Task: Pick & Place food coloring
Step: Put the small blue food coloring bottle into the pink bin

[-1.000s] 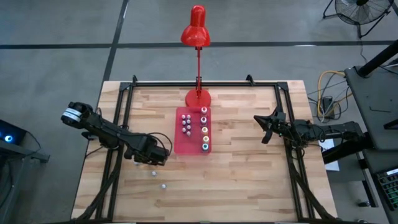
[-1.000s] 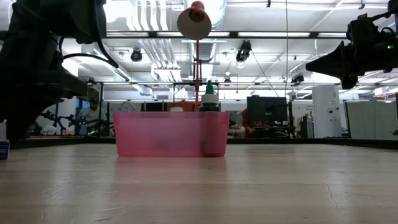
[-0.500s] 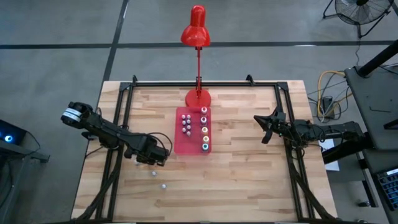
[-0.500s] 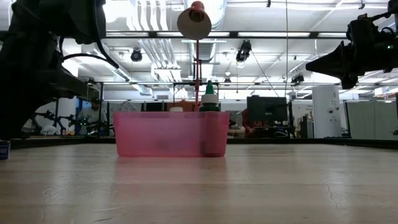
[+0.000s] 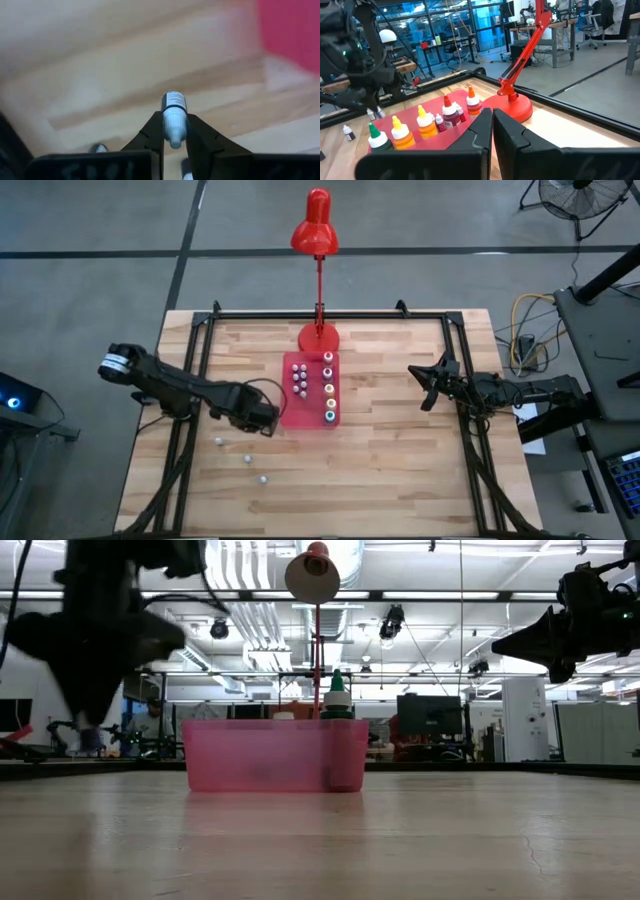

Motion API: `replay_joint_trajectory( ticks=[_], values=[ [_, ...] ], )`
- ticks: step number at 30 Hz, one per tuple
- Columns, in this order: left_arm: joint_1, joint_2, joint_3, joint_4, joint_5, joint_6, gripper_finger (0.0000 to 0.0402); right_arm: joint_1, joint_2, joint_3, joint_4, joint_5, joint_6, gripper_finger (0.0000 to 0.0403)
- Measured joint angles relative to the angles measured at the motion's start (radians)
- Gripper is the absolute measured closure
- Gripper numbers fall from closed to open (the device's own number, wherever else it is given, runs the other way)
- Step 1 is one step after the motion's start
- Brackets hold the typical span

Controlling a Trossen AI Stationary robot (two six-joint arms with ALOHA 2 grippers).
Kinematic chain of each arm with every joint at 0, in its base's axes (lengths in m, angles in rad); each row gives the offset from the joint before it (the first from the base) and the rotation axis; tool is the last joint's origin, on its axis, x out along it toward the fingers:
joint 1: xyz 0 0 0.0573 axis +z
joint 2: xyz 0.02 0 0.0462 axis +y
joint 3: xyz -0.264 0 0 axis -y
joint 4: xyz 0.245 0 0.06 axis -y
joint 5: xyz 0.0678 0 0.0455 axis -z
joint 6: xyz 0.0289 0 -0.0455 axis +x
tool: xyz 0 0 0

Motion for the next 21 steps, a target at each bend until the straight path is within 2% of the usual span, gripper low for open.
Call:
replay_joint_trajectory(
  ticks=[9,15,21],
  values=[
    [0.129,0.003,0.236,-0.142,-0.14,0.302,0.0374,0.0,0.0,0.0,0.0,0.0,0.0,0.0394],
    [0.207,0.042,0.358,-0.155,-0.153,0.492,0.0374,0.0,0.0,0.0,0.0,0.0,0.0,0.0394],
    [0.251,0.172,0.503,-0.212,-0.15,0.687,0.0374,-0.001,0.0,0.0,0.0,0.0,0.0,0.0394]
  ],
)
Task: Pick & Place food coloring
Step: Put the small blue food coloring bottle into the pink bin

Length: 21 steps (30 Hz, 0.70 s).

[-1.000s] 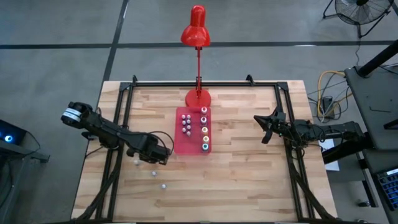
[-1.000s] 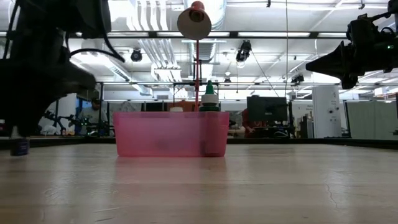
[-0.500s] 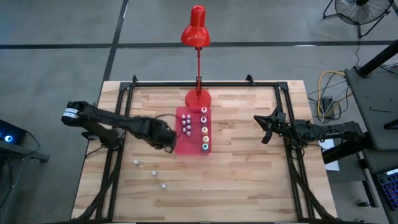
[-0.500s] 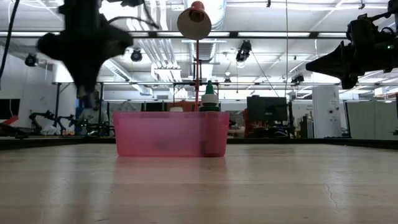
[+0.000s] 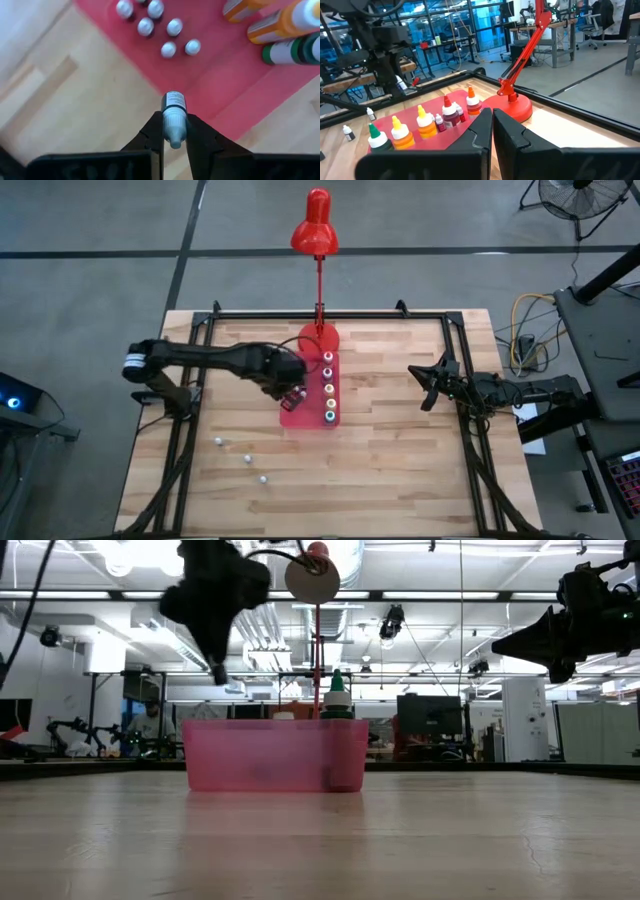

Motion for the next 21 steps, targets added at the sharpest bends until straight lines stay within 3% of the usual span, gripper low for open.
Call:
replay_joint_trajectory(
  ticks=[7,21],
  values=[
    [0.018,0.157,0.097,-0.001,0.029,0.184,0.0374,0.0,0.0,0.0,0.0,0.0,0.0,0.0394],
    [0.01,0.307,0.052,0.097,0.063,0.357,0.0374,0.0,0.0,0.0,0.0,0.0,0.0,0.0394]
  ],
)
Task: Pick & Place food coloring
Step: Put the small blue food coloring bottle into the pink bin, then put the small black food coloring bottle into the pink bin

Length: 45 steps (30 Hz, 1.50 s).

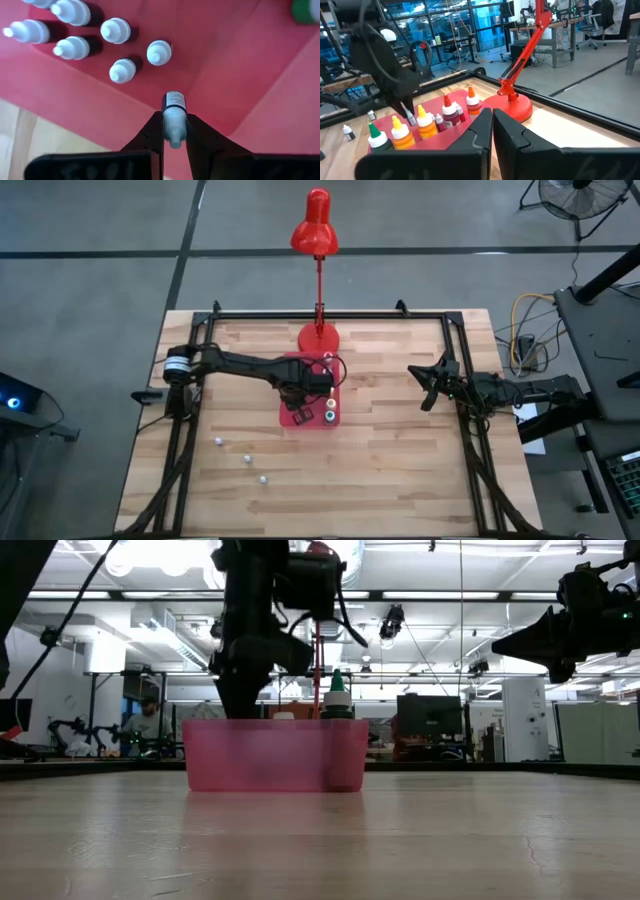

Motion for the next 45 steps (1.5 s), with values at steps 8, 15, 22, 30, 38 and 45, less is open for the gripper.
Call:
replay_joint_trajectory(
  ticks=[8,15,22,30,38,45],
  values=[
    [0.002,0.0,-0.087,0.1,-0.008,0.079,0.0374,0.001,0.0,0.0,0.0,0.0,0.0,0.0394],
    [0.018,-0.001,-0.108,0.143,-0.011,0.125,0.0374,0.0,0.0,0.0,0.0,0.0,0.0,0.0394],
    [0.036,-0.001,-0.13,0.167,-0.017,0.175,0.0374,0.0,0.001,0.0,0.0,0.0,0.0,0.0394],
    [0.035,-0.001,-0.137,0.174,-0.025,0.213,0.0325,0.0,0.001,0.0,0.0,0.0,0.0,0.0394],
    [0.035,-0.001,-0.122,0.168,-0.037,0.205,0.0274,0.0,0.001,0.0,0.0,0.0,0.0,0.0394],
    [0.027,-0.034,-0.077,0.112,-0.04,0.137,0.0231,0.0,0.001,0.0,0.0,0.0,0.0,0.0394]
  ],
)
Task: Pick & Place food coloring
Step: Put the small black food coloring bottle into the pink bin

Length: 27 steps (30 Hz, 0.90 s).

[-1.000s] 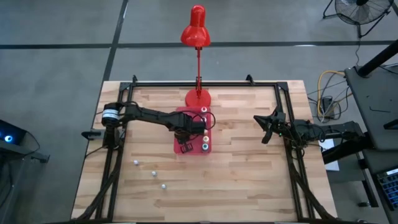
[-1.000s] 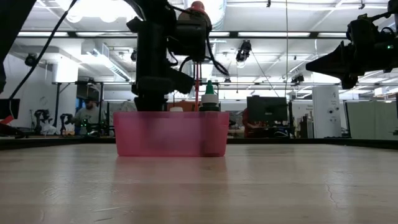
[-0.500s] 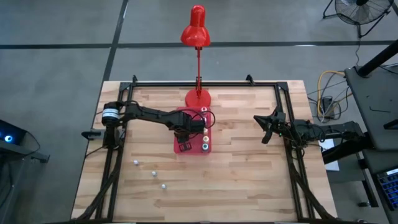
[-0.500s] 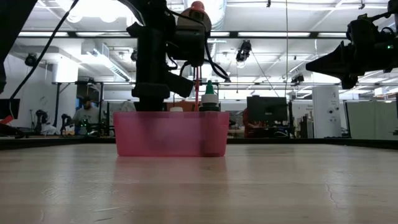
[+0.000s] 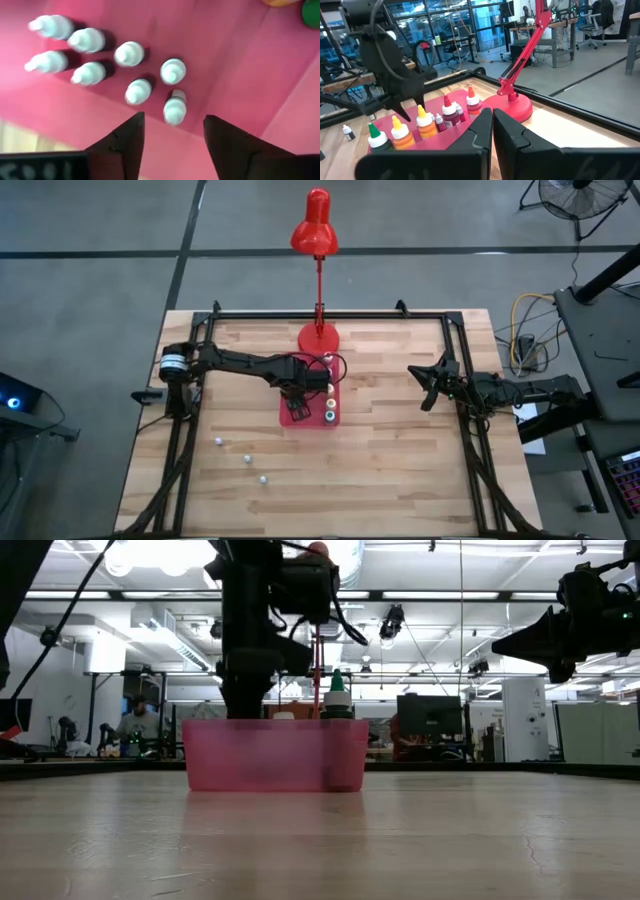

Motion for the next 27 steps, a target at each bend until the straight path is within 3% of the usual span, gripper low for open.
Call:
replay_joint_trajectory(
  ticks=[8,20,27],
  values=[
    [-0.064,-0.134,0.024,-0.143,-0.056,-0.236,0.0173,0.0,0.005,0.0,0.0,0.001,0.0,0.0394],
    [-0.165,-0.281,0.018,-0.387,-0.041,-0.665,0.0168,0.0,0.007,0.0,0.0,0.0,0.0,0.0394],
    [-0.209,-0.347,-0.077,-0.455,0.058,-0.943,0.0168,0.0,0.007,0.0,0.0,-0.001,0.0,0.0394]
  ],
)
